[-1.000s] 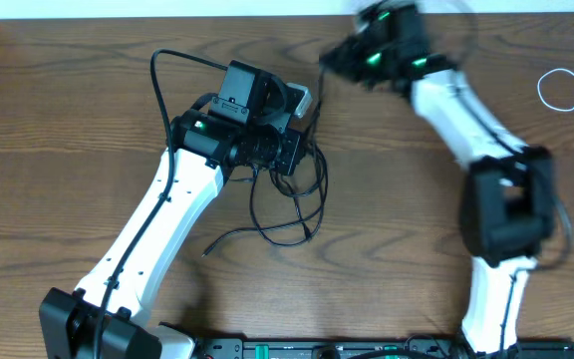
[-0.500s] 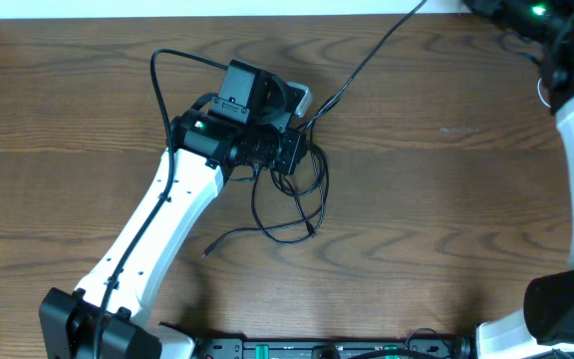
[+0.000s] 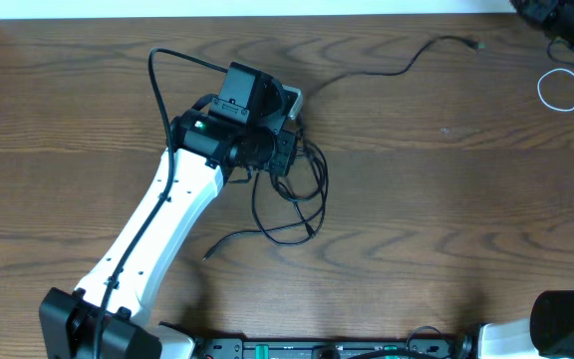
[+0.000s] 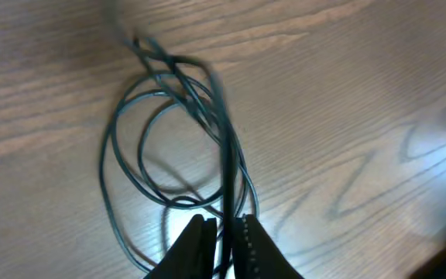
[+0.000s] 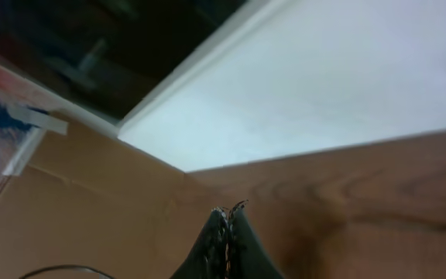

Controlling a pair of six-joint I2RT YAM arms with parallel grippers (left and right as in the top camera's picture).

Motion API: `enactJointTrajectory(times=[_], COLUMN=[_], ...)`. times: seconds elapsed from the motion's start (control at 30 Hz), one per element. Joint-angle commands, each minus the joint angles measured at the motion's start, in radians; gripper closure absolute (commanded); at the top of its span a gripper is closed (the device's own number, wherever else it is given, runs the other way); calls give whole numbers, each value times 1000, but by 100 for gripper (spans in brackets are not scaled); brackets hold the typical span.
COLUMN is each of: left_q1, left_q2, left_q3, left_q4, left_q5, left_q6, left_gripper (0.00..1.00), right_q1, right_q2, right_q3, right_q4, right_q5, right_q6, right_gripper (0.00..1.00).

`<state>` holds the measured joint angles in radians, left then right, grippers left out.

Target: Untangle cables

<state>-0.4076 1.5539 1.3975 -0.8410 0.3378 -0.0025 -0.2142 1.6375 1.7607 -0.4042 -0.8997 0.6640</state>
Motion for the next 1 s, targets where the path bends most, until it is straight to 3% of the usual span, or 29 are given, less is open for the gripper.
enactJointTrajectory(times=[0.0, 0.1, 0.23, 0.43, 0.63, 0.73, 0.87, 0.97], left_q1=[3, 3, 3, 3, 3, 3, 8, 39], left_q2=[-18, -21, -39, -90, -90, -61, -27, -25], left_q3=[0, 11, 57, 60, 60, 49, 37, 36], left_q4=[1, 20, 44, 101, 43, -6, -39, -33], left_q5=[-17, -6, -6, -7, -11, -11, -80, -115], left_q6=[1, 36, 43, 7, 2, -3, -11, -85], left_gripper=[85, 92, 92, 93, 92, 75, 62, 52], right_q1=[21, 64, 130, 234, 323, 370, 435, 488], right_q2=[-16, -14, 9, 92, 209, 275, 352, 410], right_q3=[7, 7, 7, 7, 7, 7, 7, 7], right_q4=[-61, -181, -289, -381, -394, -417, -456, -488], right_q5=[6, 79, 89, 90, 90, 89, 90, 89], right_q6=[-98, -195, -310, -412, -460, -503, -585, -661], right_gripper=[99, 99, 96, 73, 54, 47, 44, 41])
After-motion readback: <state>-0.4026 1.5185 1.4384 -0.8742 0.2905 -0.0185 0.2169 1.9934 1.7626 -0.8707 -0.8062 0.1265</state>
